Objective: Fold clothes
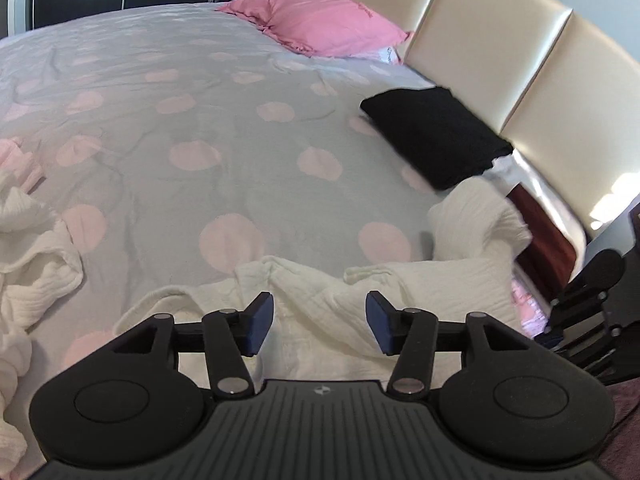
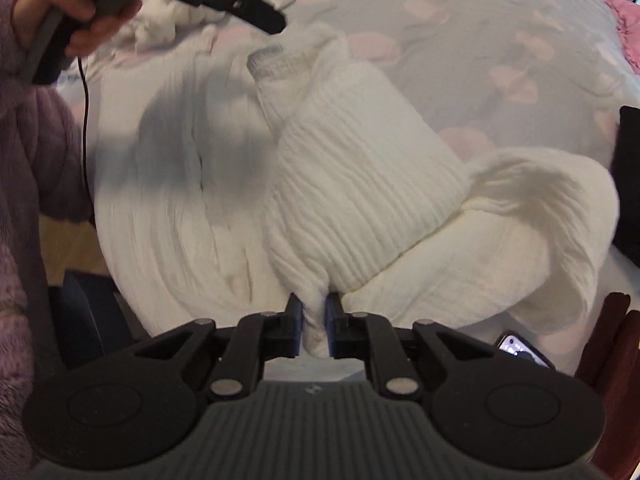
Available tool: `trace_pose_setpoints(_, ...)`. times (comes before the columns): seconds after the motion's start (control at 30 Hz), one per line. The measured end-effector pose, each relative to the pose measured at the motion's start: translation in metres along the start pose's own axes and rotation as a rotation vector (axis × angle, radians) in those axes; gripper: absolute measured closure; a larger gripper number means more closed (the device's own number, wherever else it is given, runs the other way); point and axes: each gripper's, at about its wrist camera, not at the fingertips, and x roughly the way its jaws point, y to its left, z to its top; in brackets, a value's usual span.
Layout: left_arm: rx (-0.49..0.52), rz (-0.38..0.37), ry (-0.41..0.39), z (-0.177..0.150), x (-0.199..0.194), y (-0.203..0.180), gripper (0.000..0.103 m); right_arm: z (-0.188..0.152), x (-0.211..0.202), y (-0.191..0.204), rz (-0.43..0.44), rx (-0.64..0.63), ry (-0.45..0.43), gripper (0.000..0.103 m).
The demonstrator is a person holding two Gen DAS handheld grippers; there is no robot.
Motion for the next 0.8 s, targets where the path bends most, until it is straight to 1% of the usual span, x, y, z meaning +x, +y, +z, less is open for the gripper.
trace_pose_setpoints(0.1, -0.025, 0.05, 0.001, -0.001, 0.012, 0.007, 0.054, 0.001, 0.002, 0.0, -0.013, -0.014, 0.009, 0.088)
trace_pose_setpoints(0.13, -0.039, 0.054, 0.002, -0.001, 0.015, 0.01, 0.054, 0.002, 0.0, 0.0, -0.019, -0.014, 0.005, 0.087)
trace_pose_setpoints(0.27, -0.093, 0.029, 0.019, 0.003, 0.021, 0.024, 0.054, 0.007, -0.016, 0.001, -0.059, -0.039, -0.031, 0.068)
trace_pose_setpoints(0.33, -0.107, 0.015, 0.038, 0.005, 0.025, 0.027, 0.053, 0.011, -0.025, 0.002, -0.074, -0.049, -0.051, 0.066)
trace_pose_setpoints(0.43, -0.111, 0.04, 0.063, 0.006, 0.03, 0.03, 0.053, 0.017, -0.033, 0.005, -0.086, -0.061, -0.065, 0.063)
trace_pose_setpoints(0.5, -0.101, 0.055, 0.07, 0.006, 0.032, 0.031, 0.053, 0.021, -0.032, 0.008, -0.115, -0.093, -0.034, 0.059)
trace_pose_setpoints(0.53, -0.098, 0.057, 0.072, 0.005, 0.032, 0.031, 0.053, 0.022, -0.029, 0.011, -0.138, -0.119, -0.005, 0.055)
trace_pose_setpoints(0.6, -0.092, 0.061, 0.074, 0.005, 0.033, 0.031, 0.054, 0.023, -0.023, 0.016, -0.182, -0.17, 0.052, 0.054)
trace_pose_setpoints(0.67, -0.085, 0.059, 0.073, 0.007, 0.033, 0.03, 0.054, 0.025, -0.018, 0.019, -0.194, -0.204, 0.089, 0.054)
trace_pose_setpoints(0.73, -0.075, 0.055, 0.074, 0.008, 0.033, 0.03, 0.054, 0.027, -0.02, 0.022, -0.187, -0.226, 0.094, 0.054)
trace_pose_setpoints(0.8, -0.073, 0.044, 0.081, 0.008, 0.036, 0.031, 0.054, 0.031, -0.028, 0.024, -0.174, -0.238, 0.073, 0.053)
